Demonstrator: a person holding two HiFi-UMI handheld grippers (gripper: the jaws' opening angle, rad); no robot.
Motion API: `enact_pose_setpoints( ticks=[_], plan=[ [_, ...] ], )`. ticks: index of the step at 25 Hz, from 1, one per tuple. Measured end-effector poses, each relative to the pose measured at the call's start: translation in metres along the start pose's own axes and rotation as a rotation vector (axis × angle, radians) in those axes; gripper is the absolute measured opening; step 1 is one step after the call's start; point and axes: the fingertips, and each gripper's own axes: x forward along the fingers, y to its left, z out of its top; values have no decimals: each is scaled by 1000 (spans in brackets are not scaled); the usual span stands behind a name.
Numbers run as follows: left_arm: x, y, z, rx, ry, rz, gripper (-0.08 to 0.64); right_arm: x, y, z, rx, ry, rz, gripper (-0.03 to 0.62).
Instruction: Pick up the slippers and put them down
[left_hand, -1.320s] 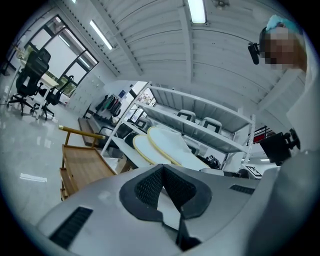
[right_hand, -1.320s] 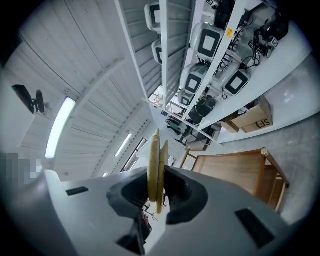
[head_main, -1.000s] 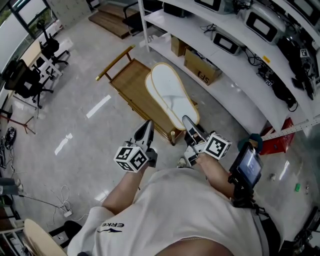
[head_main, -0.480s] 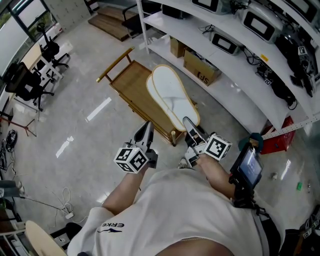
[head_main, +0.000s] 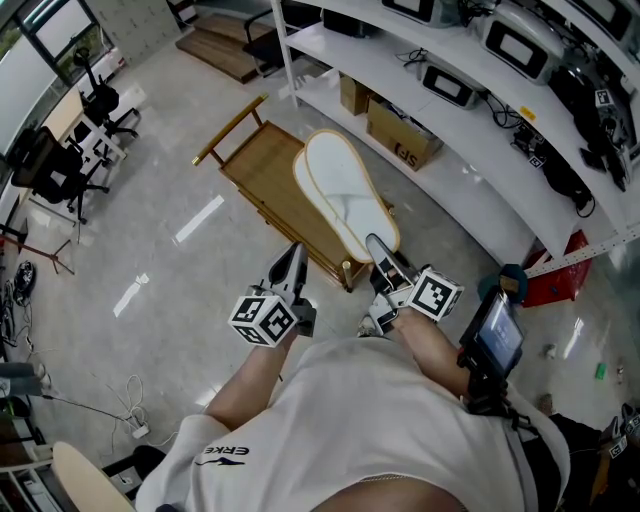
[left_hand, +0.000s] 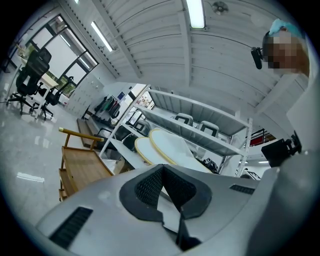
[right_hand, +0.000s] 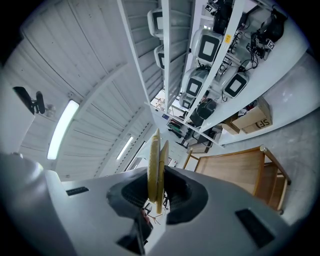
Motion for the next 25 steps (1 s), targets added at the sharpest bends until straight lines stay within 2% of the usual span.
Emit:
enact_pose_setpoints(
  ticks=[13,25],
  plan=[
    [-7,10,0,-6,-19,46,3,12,1,-9,4,43,23,64],
    [-70,54,22,-17,-103,206,3,60,25,-68,43,217,108,64]
  ],
)
